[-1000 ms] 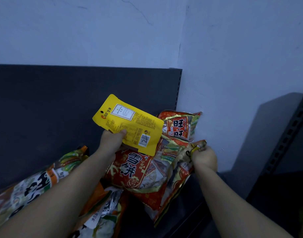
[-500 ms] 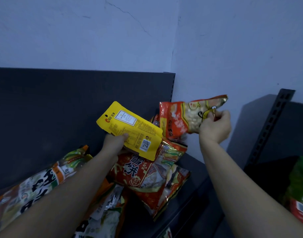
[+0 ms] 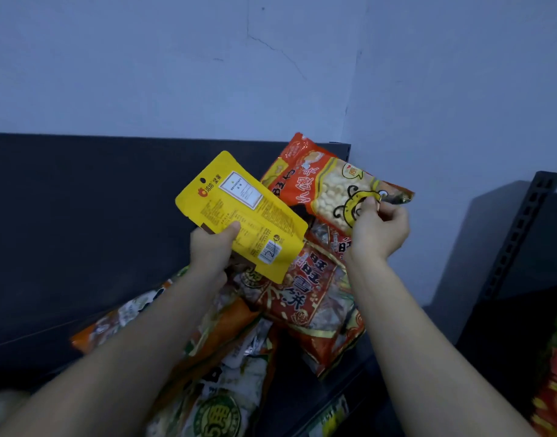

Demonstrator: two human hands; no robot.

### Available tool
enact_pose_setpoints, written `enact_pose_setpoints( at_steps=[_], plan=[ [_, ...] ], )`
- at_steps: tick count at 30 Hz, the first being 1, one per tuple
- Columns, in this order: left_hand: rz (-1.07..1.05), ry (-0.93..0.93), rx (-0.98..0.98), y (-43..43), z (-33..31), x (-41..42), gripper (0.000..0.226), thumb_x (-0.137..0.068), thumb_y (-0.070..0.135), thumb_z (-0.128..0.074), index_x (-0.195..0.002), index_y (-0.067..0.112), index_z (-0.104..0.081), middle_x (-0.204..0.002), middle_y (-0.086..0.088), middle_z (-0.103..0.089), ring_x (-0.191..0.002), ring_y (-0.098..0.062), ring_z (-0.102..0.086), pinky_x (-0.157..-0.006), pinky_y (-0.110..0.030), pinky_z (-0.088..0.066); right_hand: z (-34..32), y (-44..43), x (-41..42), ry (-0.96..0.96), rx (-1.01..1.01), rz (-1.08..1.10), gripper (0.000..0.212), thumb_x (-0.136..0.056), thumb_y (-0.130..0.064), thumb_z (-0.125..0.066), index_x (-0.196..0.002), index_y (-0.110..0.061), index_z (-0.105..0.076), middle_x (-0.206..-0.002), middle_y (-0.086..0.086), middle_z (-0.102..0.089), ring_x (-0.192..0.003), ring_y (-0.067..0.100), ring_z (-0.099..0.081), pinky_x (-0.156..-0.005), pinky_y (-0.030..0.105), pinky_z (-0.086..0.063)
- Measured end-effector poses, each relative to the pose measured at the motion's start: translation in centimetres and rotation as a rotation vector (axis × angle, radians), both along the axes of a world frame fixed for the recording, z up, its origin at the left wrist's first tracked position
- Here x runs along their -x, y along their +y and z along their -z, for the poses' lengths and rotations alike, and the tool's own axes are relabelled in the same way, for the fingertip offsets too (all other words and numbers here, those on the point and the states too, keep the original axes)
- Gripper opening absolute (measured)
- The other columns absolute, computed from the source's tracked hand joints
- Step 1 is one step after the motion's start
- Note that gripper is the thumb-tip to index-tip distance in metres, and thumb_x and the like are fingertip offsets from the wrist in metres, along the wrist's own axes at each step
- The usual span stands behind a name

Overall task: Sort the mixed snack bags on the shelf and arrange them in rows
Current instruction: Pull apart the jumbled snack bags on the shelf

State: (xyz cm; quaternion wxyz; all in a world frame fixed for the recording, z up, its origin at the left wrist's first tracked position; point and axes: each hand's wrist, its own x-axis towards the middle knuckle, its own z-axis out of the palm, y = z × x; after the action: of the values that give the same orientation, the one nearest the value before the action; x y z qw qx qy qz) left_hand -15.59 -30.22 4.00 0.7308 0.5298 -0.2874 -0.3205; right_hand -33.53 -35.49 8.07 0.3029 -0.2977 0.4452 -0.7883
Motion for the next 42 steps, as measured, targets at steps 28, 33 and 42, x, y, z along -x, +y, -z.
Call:
enact_pose_setpoints(
  at_steps=[28,33,42],
  plan=[
    [-0.651,-0.113,-0.008,34.7,-1.4,-9.6,0.009,-0.087,0.0,-0.066,-0.084,0.007,-0.061,-0.086,-0.013,-0.071,-0.063,-0.024,-0.071,-0.055,-0.038,-0.059,2.3,27.6,-17.4,0.047,-0.012,-0.963,0.02,-0.092,-0.012,-0.065,-0.078,-0.013,-0.051,-0.081,0.0,-0.056,-0.064,0.009,-0.052,-0.042,0.007,-0.038],
    [-0.757,-0.142,-0.003,40.9,-1.6,-11.9,0.012,-0.088,0.002,-0.065,-0.084,0.012,-0.061,-0.094,-0.008,-0.07,-0.081,-0.026,-0.069,-0.063,-0.037,-0.057,1.9,32.6,-21.1,0.04,-0.003,-1.051,0.023,-0.09,-0.012,-0.067,-0.074,-0.016,-0.051,-0.087,0.001,-0.059,-0.074,0.014,-0.057,-0.055,0.013,-0.041],
    [-0.892,-0.172,0.003,51.5,-2.3,-18.0,0.018,-0.089,0.0,-0.064,-0.08,0.015,-0.06,-0.089,-0.005,-0.069,-0.075,-0.02,-0.068,-0.065,-0.034,-0.057,1.2,42.4,-28.5,0.026,0.023,-1.113,0.025,-0.089,-0.011,-0.067,-0.072,-0.019,-0.05,-0.077,-0.006,-0.056,-0.068,0.006,-0.055,-0.06,0.018,-0.042]
  ],
)
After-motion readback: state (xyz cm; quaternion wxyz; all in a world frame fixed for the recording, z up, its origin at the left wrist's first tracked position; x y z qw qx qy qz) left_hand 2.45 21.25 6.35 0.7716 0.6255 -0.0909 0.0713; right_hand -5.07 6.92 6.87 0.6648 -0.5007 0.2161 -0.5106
